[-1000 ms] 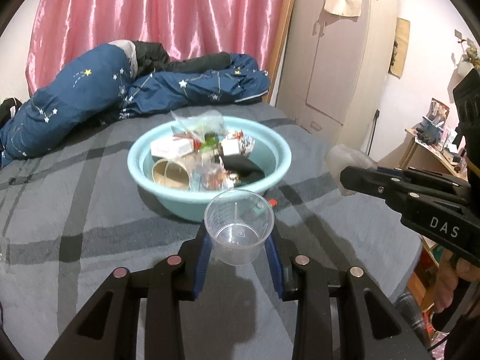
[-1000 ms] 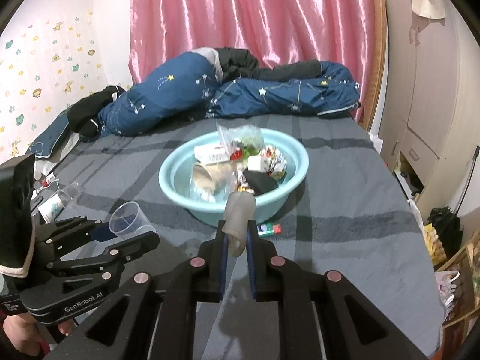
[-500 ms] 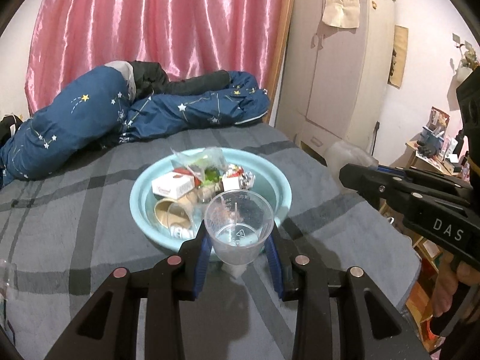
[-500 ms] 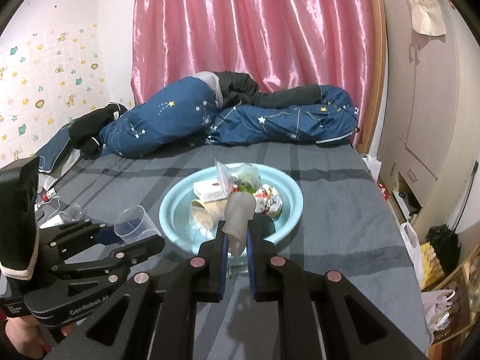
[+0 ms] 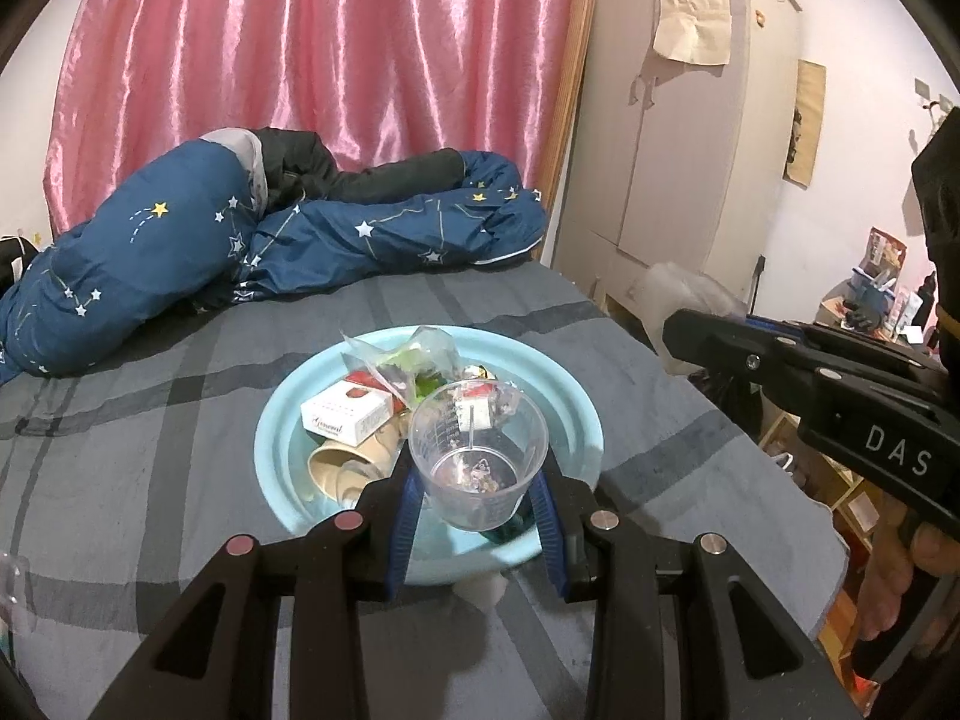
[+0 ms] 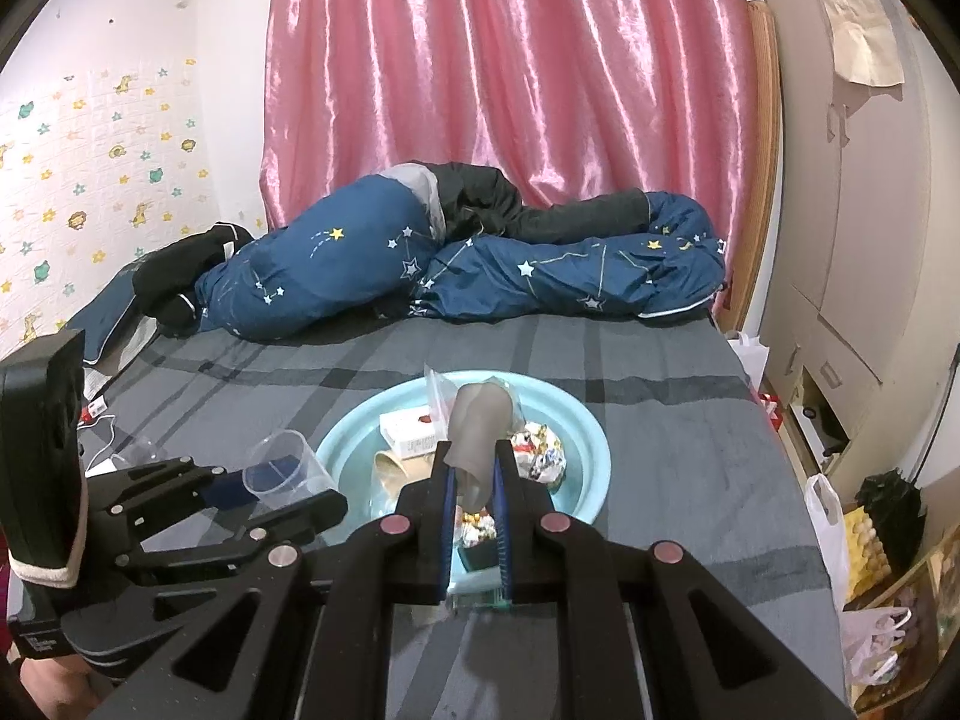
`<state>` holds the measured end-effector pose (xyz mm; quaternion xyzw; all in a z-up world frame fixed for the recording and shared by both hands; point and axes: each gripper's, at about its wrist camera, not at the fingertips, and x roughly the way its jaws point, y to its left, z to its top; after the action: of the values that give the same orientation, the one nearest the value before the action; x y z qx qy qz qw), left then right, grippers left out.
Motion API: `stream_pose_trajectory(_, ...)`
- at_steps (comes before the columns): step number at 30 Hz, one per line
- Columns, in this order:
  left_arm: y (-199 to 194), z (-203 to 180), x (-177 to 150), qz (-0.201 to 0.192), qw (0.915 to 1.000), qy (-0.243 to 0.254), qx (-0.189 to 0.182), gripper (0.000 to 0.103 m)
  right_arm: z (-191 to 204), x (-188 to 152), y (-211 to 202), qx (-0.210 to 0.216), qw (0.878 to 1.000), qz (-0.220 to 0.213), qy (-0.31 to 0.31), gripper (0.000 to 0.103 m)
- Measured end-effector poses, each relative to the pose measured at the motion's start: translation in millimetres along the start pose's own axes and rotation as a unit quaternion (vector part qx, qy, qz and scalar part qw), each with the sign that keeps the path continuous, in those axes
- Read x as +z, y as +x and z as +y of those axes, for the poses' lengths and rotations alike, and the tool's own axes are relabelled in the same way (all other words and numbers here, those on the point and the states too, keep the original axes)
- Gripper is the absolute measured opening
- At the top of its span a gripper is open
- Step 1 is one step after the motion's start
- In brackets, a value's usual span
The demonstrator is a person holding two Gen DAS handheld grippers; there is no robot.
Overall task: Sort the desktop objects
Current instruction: 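Carry the measuring cup with the left gripper while the right gripper carries the cap over the basin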
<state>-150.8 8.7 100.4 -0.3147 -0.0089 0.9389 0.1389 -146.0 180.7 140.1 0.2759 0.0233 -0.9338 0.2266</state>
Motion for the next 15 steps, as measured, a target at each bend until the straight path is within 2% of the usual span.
stream_pose_trajectory(15, 48.8, 16.6, 25.5, 0.017, 0.9998, -0.010, 0.007, 0.038, -11.5, 21.4, 59.7, -0.001, 1.000, 0.018, 0.013, 0.011)
